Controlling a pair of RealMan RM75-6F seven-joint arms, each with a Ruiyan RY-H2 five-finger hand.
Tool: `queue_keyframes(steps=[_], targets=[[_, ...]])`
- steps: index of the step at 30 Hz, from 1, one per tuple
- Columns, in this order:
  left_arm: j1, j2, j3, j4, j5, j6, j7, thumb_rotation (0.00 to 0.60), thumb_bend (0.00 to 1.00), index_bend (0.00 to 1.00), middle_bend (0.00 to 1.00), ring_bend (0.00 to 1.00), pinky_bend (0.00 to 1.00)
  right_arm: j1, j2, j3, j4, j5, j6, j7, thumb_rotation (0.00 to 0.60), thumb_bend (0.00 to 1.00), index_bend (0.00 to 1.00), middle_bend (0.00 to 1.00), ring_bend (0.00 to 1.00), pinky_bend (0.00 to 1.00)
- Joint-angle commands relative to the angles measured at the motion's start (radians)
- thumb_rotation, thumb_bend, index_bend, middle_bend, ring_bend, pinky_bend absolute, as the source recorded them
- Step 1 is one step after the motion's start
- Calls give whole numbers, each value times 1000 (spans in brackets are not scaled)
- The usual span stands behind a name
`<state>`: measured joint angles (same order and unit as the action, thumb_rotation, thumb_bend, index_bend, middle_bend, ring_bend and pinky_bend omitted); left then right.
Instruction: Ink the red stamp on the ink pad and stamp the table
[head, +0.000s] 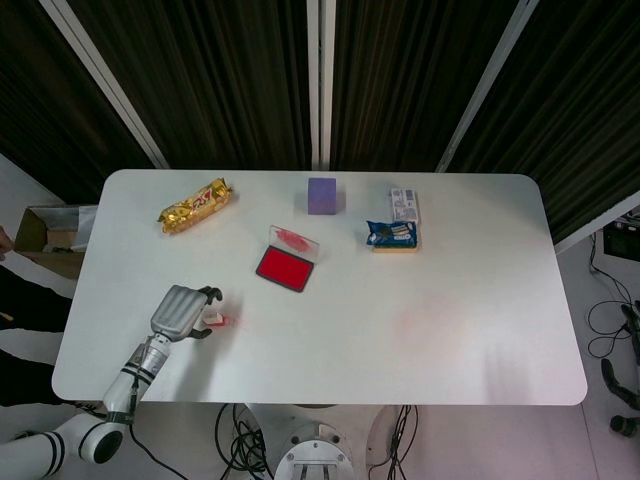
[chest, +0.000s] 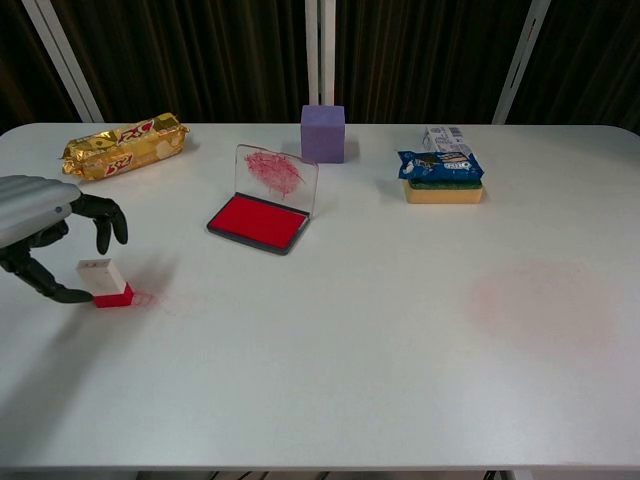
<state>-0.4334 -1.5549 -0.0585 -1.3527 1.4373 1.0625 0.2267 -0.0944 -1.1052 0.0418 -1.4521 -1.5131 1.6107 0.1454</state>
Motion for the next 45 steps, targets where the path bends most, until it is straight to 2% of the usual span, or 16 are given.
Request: queue_keyframes(steps=[1, 10, 34, 38, 45], targets=[[-5, -10, 3, 15, -6, -1, 0, 600, 144, 406, 476, 946, 1000, 0, 1, 0, -1, 0, 0, 0, 600, 350, 0, 0, 0, 0], [-18, -21, 6, 29, -12, -3, -28, 600, 231, 431, 501, 946, 1000, 7, -1, -2, -7, -4, -13, -12, 600, 349, 0, 0, 0, 0], [-39, -29, 25, 56, -28, -21, -40, 600, 288, 530, 602, 947, 1000, 14, -2, -5, -17, 3, -32, -32, 600, 349, 0, 0, 0, 0], [-40, -27, 26, 56, -28, -19, -50, 600, 329, 545, 614, 947, 1000, 14, -3, -6, -15, 5, -35, -32, 600, 349, 0, 0, 0, 0], [-50, 5, 9, 15, -43, -33, -113, 600, 352, 568, 628, 950, 1000, 16, -3, -4, -15, 6, -36, -32, 600, 349, 0, 0, 0, 0]])
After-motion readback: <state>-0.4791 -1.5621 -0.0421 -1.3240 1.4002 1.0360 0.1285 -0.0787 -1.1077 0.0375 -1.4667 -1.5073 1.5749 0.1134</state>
